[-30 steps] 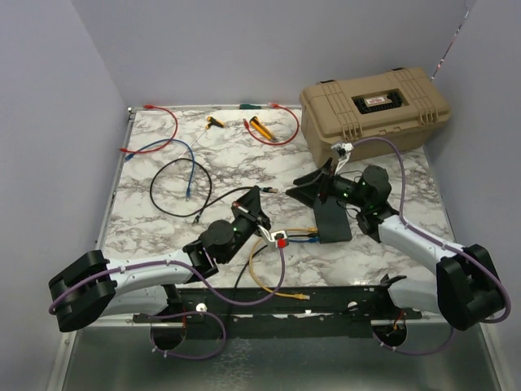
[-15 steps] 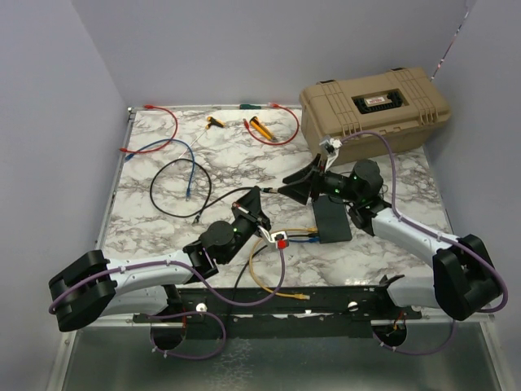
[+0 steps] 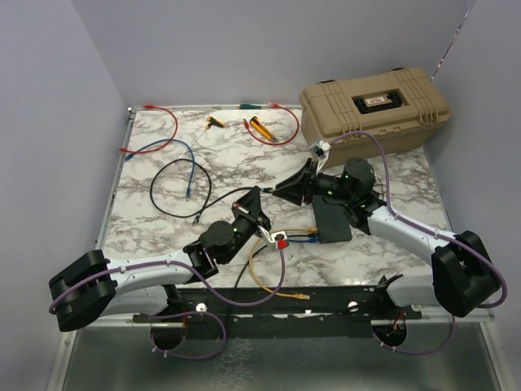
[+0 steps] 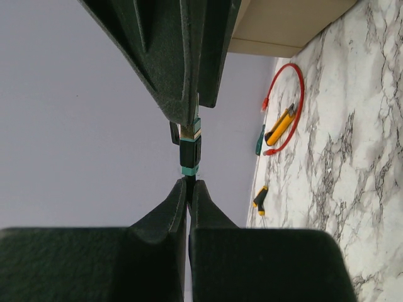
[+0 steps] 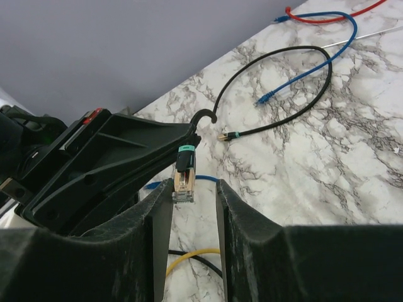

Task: Insert the plug into the switch port
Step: Pick up the connector from the center of the board.

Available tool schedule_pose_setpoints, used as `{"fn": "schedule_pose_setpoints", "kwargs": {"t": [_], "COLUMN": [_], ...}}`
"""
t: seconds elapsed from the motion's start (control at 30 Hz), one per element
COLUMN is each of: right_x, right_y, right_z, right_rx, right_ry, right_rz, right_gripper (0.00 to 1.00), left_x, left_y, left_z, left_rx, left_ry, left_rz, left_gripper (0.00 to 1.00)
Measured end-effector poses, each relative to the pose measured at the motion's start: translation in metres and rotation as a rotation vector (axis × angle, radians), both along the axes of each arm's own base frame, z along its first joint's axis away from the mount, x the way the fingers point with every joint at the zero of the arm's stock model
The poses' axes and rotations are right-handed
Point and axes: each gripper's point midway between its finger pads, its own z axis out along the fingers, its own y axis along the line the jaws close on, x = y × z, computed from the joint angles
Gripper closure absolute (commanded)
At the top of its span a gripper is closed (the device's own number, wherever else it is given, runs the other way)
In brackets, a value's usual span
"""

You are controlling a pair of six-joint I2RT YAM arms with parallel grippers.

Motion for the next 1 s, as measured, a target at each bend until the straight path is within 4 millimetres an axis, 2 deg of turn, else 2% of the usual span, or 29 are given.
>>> {"fn": "schedule_pose_setpoints", "kwargs": {"t": [0.17,0.27,0.3,0.33,0.53,0.63,0.67,0.77,1.0], "right_x": [-0.001,-0.001,-0.001,-0.001,0.002,0.005,0.006,0.008,0.009], "right_y": [0.002,0.002,0.002,0.002,0.001,0.000,-0.001,-0.003,-0.008], "right_z": [-0.004,-0.004,-0.004,-0.004,-0.010,-0.014,-0.015,-0.018,-0.015], "right_rx": [-0.013,-0.015,-0.016,-0.017,-0.044,-0.063,-0.069,-0.090,-0.120], "right_ry": [-0.002,-0.006,-0.009,-0.011,-0.034,-0.047,-0.052,-0.069,-0.150], "right_rz": [0.003,0.006,0.005,0.005,-0.007,-0.019,-0.023,-0.037,-0.046], "right_gripper": [0.81,0.97,0.98,0.99,0.99,0.99,0.99,0.99,0.99], "left_x": [0.000,0.000,0.000,0.000,0.000,0.000,0.000,0.001,-0.003], "left_y": [0.000,0.000,0.000,0.000,0.000,-0.001,-0.002,-0.005,-0.025], "left_z": [0.000,0.000,-0.001,-0.001,-0.009,-0.012,-0.009,0.002,0.039], "left_rx": [0.001,0.001,0.001,0.002,0.014,0.000,-0.016,-0.070,-0.209], "left_ry": [0.000,0.001,0.002,0.002,0.036,0.080,0.093,0.146,0.326], "left_rz": [0.000,0.000,0.002,0.001,0.001,0.001,0.000,0.000,-0.064], "left_gripper": [1.00,1.00,0.99,0.95,0.45,0.23,0.19,0.14,0.11]}}
